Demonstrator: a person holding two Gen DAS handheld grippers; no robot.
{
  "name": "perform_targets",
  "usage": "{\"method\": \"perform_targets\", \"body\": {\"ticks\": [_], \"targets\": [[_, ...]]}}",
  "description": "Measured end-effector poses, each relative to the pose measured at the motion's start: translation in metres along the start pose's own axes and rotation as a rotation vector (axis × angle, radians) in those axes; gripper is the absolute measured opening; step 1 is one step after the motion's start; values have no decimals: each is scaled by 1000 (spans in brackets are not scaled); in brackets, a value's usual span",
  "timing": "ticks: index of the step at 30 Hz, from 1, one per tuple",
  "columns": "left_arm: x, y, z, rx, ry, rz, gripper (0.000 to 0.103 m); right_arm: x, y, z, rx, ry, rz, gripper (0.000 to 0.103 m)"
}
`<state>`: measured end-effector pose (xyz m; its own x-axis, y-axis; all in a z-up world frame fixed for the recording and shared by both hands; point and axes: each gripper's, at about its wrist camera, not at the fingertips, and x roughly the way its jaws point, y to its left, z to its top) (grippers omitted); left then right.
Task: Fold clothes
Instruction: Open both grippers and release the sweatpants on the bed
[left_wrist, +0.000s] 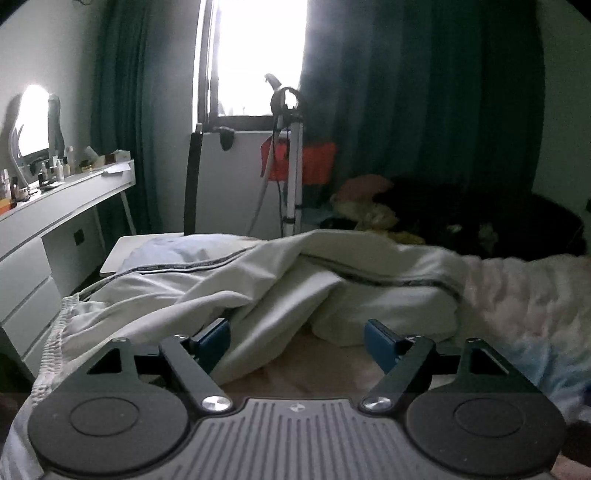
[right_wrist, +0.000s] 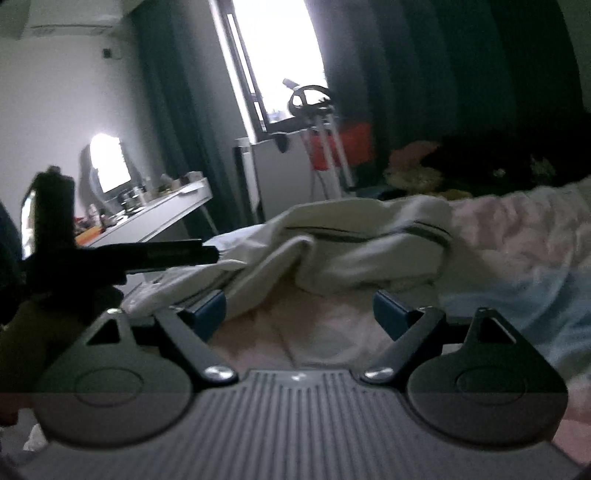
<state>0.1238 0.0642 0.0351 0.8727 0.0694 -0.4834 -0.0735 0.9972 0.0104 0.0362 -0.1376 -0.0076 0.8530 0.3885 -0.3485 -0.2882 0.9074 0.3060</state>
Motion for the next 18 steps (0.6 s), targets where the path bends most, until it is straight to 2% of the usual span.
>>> {"method": "perform_targets", "body": {"ticks": [6, 12, 18], "targets": [[88, 1, 7, 96, 29, 86, 82, 14, -41, -9, 94, 29, 1, 88], [182, -7, 32, 151, 10, 69, 91, 47, -81, -17, 154, 73, -48, 88], [263, -38, 51, 317, 31, 23, 93, 89, -118, -24, 250, 123, -81, 88]]}}
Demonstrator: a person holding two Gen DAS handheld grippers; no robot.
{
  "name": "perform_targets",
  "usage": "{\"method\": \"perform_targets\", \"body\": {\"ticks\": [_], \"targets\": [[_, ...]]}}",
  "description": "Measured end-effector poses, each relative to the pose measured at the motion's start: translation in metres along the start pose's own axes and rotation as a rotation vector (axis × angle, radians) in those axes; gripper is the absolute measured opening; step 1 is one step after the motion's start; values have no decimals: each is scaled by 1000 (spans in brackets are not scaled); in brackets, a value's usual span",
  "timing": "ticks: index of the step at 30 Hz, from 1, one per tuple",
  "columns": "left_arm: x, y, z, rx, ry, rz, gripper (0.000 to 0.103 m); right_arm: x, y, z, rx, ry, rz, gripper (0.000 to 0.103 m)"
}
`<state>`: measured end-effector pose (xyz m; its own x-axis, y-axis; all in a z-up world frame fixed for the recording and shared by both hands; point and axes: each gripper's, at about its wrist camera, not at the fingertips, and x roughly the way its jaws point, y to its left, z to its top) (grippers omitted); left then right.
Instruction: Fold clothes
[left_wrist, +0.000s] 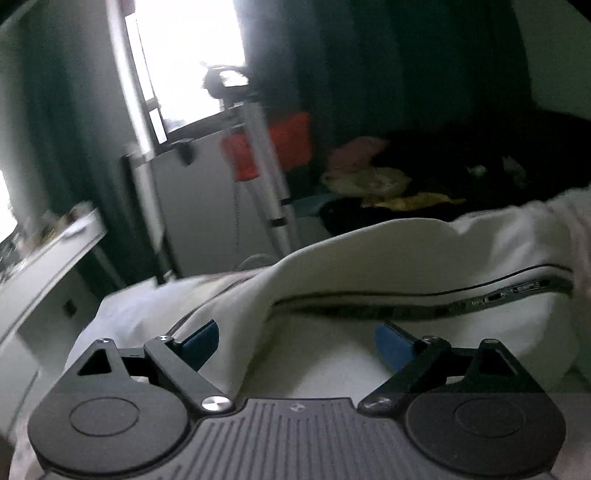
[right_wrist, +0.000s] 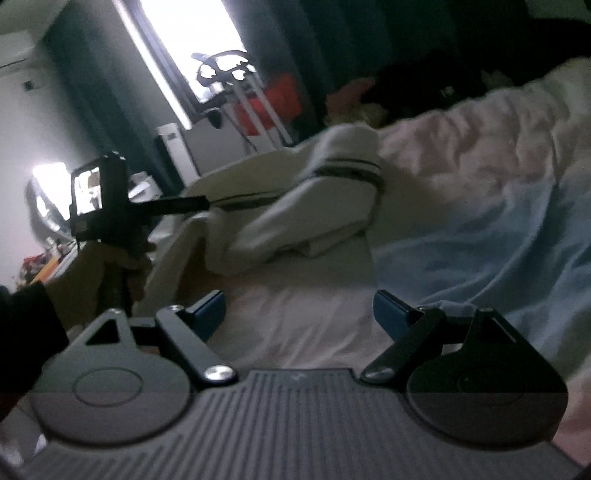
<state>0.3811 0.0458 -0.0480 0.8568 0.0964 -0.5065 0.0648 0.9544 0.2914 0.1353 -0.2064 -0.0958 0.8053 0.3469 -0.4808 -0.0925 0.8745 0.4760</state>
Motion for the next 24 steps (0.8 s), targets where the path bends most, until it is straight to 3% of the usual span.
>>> {"method": "perform_targets", "body": {"ticks": [3, 5, 7, 11, 16, 19, 24], "targets": [[32, -10, 7, 24, 38, -31, 71, 15, -10, 2, 32, 15, -10, 88], [43, -11, 12, 7, 61, -30, 26, 21, -15, 2, 48, 22, -15, 88], [44, -10, 16, -22, 79, -21, 3, 25, -18, 2, 60, 27, -19, 88], [2, -6, 26, -17, 23, -41, 2, 23, -16, 1, 63, 21, -1, 88], [-96, -11, 20, 32, -64, -102, 1, 7, -9, 1, 41, -7, 16, 88], [-166, -18, 4, 44, -115, -154, 1, -7, -5, 2, 36, -30, 23, 88], [-253, -28, -52, -31, -116, -238, 1, -31, -2, 5, 37, -89, 4, 88]]}}
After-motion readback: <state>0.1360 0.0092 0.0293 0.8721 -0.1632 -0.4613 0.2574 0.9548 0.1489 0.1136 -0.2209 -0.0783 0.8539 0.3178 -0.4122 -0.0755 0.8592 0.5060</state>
